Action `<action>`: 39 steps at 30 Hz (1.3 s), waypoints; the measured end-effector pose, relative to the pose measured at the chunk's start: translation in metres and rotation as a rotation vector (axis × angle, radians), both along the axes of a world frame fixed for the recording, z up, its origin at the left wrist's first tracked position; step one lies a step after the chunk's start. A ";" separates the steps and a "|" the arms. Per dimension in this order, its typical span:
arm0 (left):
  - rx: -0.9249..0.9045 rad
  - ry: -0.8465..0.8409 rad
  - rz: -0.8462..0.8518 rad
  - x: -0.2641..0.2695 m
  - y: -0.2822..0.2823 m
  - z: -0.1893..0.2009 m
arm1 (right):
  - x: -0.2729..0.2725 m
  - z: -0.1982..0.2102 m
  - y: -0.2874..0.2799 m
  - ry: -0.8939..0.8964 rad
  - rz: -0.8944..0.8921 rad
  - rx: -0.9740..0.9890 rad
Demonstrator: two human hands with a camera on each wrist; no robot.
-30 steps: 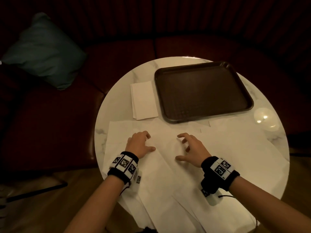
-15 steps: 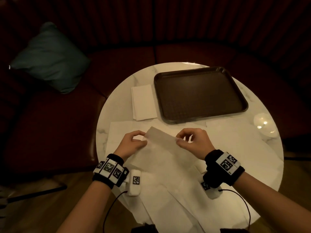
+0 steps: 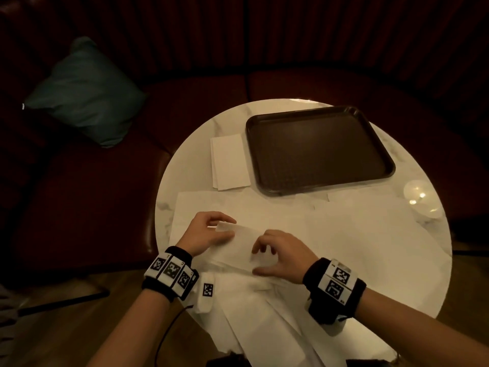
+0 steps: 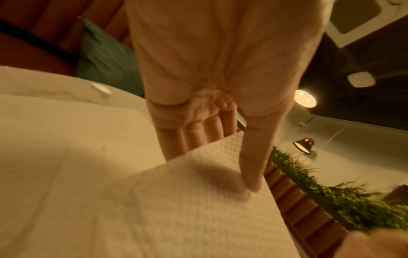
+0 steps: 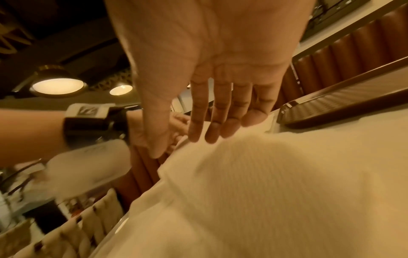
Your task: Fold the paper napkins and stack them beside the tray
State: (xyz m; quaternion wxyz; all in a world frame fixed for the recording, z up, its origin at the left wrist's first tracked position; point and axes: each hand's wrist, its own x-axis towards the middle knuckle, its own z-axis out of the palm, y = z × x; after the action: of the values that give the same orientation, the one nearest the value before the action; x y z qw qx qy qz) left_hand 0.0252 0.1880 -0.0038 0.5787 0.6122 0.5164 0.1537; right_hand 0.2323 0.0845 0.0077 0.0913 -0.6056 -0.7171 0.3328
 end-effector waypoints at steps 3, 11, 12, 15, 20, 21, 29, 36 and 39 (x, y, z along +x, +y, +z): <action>0.101 -0.020 -0.002 0.004 -0.002 0.010 | 0.013 0.009 0.010 0.115 -0.166 0.014; 0.735 -0.118 -0.024 0.023 -0.007 0.074 | 0.013 0.043 0.052 0.531 -0.568 -0.228; 0.822 -0.105 -0.066 0.024 -0.004 0.079 | 0.012 0.045 0.062 0.575 -0.594 -0.224; 1.003 -0.049 -0.177 0.026 0.006 0.079 | 0.010 0.051 0.098 0.722 -0.672 -0.199; 1.153 0.040 -0.258 0.031 0.038 0.061 | 0.009 0.042 0.164 0.813 -0.648 -0.159; 1.139 0.072 -0.262 0.032 0.045 0.056 | 0.009 0.041 0.176 0.860 -0.640 -0.184; 0.284 -0.049 0.085 0.031 0.114 0.014 | 0.021 0.022 0.249 0.794 -0.593 -0.300; 0.117 -0.076 0.149 0.045 0.150 -0.029 | 0.024 -0.022 0.292 0.600 -0.599 -0.329; 0.180 0.024 0.145 0.050 0.152 -0.041 | 0.024 -0.039 0.302 0.499 -0.565 -0.339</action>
State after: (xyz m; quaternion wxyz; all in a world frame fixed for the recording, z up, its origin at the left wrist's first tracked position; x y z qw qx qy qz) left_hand 0.0751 0.3399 -0.0445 0.5025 0.6248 0.5501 0.2336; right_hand 0.2561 0.3862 -0.0314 0.2490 -0.6860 -0.4135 0.5445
